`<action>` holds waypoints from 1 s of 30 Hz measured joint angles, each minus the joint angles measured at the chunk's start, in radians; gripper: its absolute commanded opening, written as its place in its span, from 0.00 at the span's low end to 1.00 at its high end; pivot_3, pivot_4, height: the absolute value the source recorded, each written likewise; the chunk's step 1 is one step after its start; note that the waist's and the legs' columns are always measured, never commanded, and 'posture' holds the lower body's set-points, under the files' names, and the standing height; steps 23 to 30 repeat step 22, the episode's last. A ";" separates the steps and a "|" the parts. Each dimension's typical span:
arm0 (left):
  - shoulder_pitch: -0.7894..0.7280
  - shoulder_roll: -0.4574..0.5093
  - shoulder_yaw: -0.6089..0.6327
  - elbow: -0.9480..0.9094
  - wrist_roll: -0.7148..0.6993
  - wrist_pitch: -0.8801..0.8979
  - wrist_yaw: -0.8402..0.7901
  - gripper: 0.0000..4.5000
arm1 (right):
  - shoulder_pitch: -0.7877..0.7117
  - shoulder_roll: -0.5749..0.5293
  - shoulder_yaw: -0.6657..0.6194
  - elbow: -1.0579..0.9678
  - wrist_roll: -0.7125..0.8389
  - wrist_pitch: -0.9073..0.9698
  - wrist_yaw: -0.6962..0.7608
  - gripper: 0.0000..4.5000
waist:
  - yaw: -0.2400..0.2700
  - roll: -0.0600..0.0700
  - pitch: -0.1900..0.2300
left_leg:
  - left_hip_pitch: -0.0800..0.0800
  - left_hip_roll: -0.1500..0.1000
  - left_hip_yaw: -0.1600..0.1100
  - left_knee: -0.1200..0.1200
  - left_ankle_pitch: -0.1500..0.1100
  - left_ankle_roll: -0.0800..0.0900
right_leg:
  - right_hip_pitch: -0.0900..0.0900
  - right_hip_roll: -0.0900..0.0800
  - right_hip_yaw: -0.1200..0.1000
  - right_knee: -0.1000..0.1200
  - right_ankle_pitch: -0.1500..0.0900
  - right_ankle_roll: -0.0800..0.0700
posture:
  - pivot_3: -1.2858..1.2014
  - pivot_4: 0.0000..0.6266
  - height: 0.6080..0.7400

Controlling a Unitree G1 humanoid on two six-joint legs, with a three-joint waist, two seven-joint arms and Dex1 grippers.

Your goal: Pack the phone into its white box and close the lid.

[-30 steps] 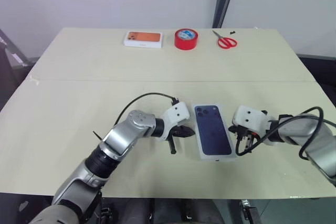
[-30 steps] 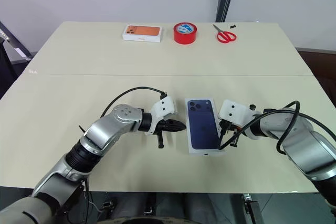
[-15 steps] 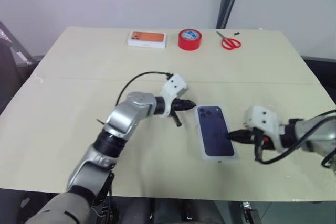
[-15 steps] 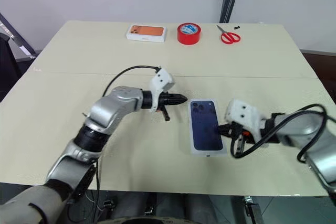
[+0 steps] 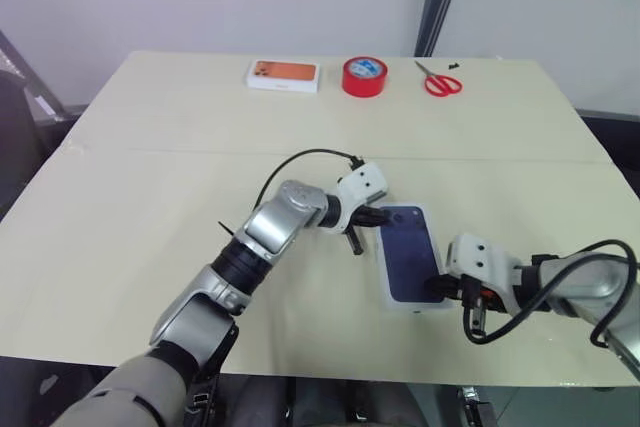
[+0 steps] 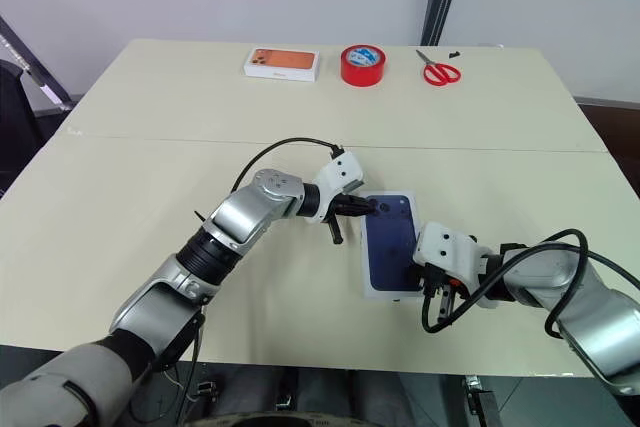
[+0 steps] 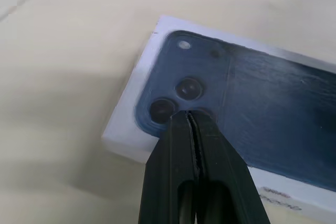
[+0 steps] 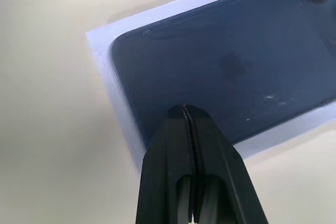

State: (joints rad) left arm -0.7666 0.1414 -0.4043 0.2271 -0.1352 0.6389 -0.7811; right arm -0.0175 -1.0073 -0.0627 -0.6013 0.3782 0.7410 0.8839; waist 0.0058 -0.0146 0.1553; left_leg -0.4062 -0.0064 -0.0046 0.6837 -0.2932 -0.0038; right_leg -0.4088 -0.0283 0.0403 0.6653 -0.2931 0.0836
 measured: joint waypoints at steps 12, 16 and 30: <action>0.422 0.299 0.507 -0.495 -0.117 0.032 0.150 0.01 | -0.275 0.166 -0.156 0.568 0.011 -0.193 -0.040 0.00 | -0.010 0.001 0.000 | 0.000 -0.001 0.000 0.000 0.001 -0.001 | 0.000 -0.003 0.000 0.001 0.000 0.000 | 0.52 0.24 0.95; 0.569 0.357 0.624 -0.579 -0.129 0.029 0.177 0.01 | -0.305 0.177 -0.176 0.672 0.030 -0.209 -0.010 0.00 | -0.016 0.002 0.000 | 0.000 -0.001 0.000 -0.002 0.000 -0.001 | -0.001 -0.003 0.000 0.001 0.000 0.000 | 0.52 0.24 0.95; 0.651 0.327 0.673 -0.648 -0.163 0.029 0.242 0.01 | -0.332 0.204 -0.166 0.731 0.038 -0.209 0.010 0.00 | -0.016 0.002 0.000 | 0.000 -0.001 0.000 -0.002 0.000 -0.001 | -0.001 -0.004 0.000 0.001 0.000 0.000 | 0.52 0.24 0.95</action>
